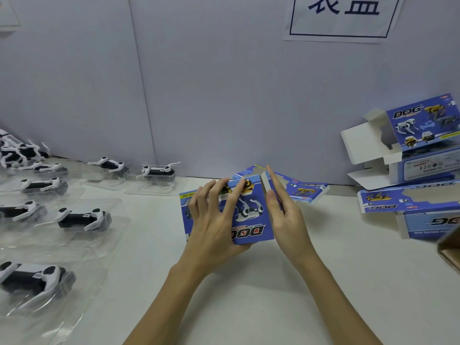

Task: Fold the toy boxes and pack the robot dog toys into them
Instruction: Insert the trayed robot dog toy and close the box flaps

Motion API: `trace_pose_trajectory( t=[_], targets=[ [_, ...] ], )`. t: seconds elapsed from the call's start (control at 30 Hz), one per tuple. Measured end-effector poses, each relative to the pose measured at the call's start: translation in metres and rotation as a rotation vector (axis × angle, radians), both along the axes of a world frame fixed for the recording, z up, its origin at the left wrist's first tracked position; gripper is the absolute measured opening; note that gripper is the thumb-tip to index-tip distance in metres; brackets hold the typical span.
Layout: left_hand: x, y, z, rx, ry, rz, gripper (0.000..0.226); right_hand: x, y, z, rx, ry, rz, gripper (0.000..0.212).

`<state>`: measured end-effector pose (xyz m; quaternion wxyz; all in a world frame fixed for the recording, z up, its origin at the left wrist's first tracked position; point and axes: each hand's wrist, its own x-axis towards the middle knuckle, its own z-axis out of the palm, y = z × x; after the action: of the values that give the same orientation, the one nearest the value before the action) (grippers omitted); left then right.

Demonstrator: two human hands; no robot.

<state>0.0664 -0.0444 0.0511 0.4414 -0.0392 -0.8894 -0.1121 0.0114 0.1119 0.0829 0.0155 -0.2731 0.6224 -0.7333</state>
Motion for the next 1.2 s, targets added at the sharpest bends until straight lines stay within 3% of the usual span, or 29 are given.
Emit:
trace_pose_trajectory(
  t=[0.63,1.2],
  targets=[
    [-0.0011,0.0023,-0.0025,0.005,0.001,0.019,0.111,-0.0004,0.0024,0.0017,0.039,0.032,-0.026,0.043],
    [0.0007,0.0016,-0.0013,-0.012,0.043,0.037,0.105,0.0011,0.0065,-0.0003,0.052,0.08,0.166,0.045]
  ],
)
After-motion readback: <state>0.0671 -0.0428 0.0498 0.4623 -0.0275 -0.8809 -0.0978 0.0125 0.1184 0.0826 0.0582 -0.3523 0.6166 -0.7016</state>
